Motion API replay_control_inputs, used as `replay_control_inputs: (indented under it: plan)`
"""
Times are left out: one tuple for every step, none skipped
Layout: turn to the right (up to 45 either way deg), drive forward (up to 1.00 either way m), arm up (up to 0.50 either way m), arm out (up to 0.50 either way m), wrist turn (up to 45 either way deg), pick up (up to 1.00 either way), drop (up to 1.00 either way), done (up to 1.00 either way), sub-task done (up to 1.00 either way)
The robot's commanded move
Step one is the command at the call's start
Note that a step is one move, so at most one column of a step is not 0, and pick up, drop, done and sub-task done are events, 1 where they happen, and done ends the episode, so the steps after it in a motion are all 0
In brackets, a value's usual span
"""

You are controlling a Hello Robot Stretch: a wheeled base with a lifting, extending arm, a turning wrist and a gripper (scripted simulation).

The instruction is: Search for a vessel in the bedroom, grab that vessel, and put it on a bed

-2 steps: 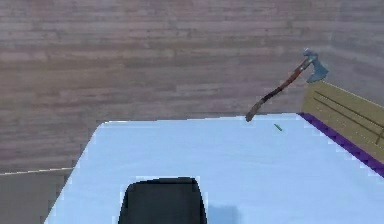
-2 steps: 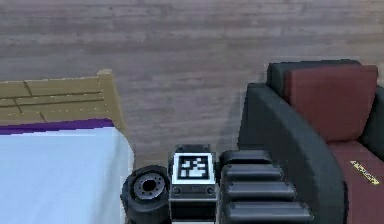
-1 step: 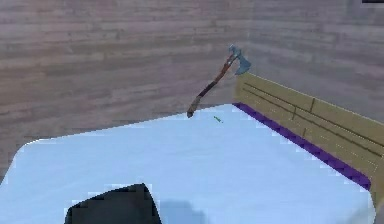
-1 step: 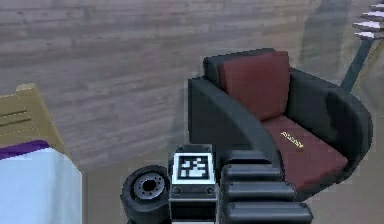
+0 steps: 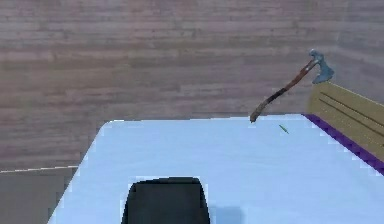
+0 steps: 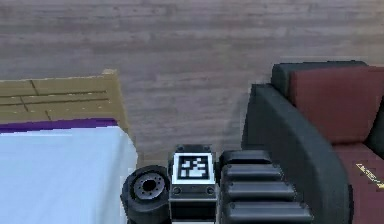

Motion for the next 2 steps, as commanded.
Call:
replay_control_inputs:
  plan:
    - [12.0,0.0,0.0,0.0,0.0,0.0,0.0,0.0,0.0]
    - [-45.0,0.0,0.0,0.0,0.0,0.0,0.0,0.0,0.0]
